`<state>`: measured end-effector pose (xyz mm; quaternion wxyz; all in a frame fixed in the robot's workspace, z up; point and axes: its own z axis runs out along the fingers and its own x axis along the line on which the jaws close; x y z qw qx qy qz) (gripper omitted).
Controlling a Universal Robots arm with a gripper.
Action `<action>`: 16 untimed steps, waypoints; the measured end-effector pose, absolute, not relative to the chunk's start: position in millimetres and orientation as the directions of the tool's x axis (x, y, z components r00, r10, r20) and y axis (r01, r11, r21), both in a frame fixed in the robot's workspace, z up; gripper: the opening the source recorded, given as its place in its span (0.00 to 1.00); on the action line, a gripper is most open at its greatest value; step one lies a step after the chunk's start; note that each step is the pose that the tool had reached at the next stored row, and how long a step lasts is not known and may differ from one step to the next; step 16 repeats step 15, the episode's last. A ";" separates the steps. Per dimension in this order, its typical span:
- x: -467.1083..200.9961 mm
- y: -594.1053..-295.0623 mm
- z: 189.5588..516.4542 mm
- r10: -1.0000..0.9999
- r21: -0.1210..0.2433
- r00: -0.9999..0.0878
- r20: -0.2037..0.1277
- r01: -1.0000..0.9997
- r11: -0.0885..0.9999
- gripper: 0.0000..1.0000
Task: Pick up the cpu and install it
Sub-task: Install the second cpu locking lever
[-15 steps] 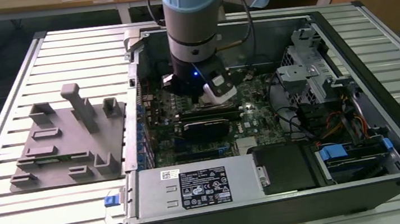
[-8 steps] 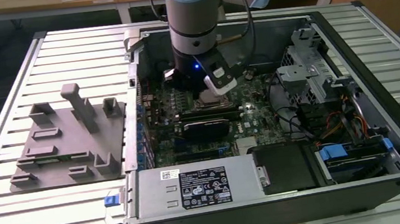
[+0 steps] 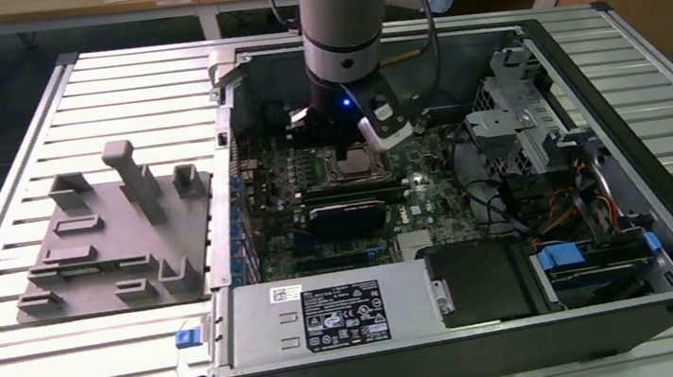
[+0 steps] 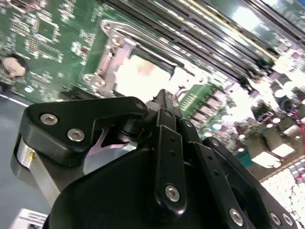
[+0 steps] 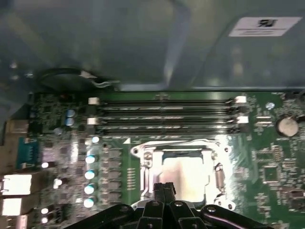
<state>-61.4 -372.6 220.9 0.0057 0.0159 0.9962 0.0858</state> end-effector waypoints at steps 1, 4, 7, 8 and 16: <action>-58.8 -371.9 220.9 0.033 0.170 -0.999 -0.009 0.031 0.985 0.11; -51.7 -369.6 220.8 0.032 0.165 -0.999 -0.009 0.031 0.986 0.11; -44.1 -367.8 220.8 0.033 0.162 -0.999 -0.009 0.031 0.986 0.11; -41.9 -367.4 220.8 0.032 0.161 -0.999 -0.009 0.031 0.986 0.11; -41.2 -366.8 220.8 0.032 0.160 -0.999 -0.009 0.031 0.987 0.11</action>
